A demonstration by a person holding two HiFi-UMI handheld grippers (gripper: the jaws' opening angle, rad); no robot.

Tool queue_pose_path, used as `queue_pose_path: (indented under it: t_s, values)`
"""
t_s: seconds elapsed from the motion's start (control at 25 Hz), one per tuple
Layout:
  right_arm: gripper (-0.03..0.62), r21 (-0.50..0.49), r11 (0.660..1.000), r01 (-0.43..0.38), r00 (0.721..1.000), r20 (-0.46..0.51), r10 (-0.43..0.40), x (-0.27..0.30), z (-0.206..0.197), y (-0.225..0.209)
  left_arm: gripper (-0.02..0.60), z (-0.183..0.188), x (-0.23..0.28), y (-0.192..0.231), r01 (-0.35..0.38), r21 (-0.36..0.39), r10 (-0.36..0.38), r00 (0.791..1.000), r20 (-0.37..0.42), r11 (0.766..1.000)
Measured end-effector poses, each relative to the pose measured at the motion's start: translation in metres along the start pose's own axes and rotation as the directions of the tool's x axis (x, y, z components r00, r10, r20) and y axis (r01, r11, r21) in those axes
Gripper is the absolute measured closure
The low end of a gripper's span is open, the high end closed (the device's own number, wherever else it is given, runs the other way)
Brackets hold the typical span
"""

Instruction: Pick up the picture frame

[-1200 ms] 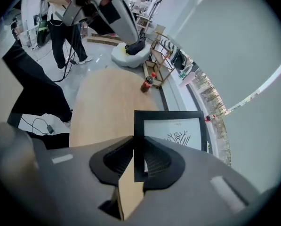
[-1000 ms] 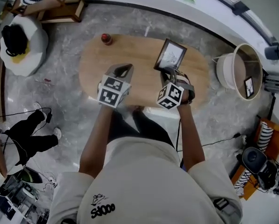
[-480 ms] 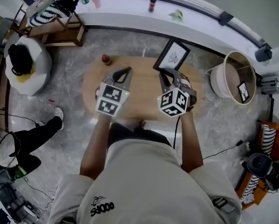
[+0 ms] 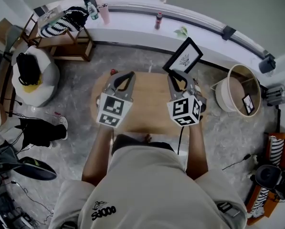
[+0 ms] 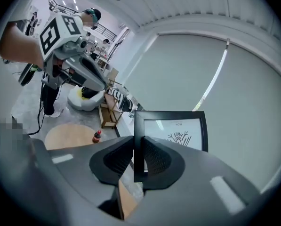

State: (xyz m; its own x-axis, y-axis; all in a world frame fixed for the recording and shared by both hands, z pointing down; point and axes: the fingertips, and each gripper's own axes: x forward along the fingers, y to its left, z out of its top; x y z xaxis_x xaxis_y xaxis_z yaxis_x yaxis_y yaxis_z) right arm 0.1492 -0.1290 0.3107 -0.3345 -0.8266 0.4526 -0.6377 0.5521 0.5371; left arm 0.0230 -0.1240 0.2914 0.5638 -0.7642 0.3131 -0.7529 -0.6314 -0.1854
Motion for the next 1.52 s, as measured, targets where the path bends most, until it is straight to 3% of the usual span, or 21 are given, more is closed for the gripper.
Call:
queue_pose_path:
  t_s: [0.16,0.56,1.0,1.52]
  values:
    - [0.523,-0.004,1.0,0.029,0.999,0.043,-0.029,-0.02,0.018,-0.01,0.569,0.022,-0.019,0.005,-0.021,-0.004,0.021,0.998,0.067,1.0]
    - [0.523,-0.025,0.996,0.085,0.989,0.125,-0.081,-0.074,0.049,-0.027,0.569,0.056,-0.059,0.01,-0.081,0.064,0.071,0.987,0.146,0.995]
    - [0.525,-0.024,0.994,0.107,0.983,0.154,-0.102,-0.093,0.063,-0.037,0.569,0.082,-0.07,0.0,-0.072,0.096,0.054,0.983,0.177,0.993]
    - [0.525,-0.047,0.992,0.12,0.984,0.141,-0.112,-0.089,0.056,-0.039,0.569,0.069,-0.06,-0.008,-0.046,0.087,0.032,0.988,0.154,0.995]
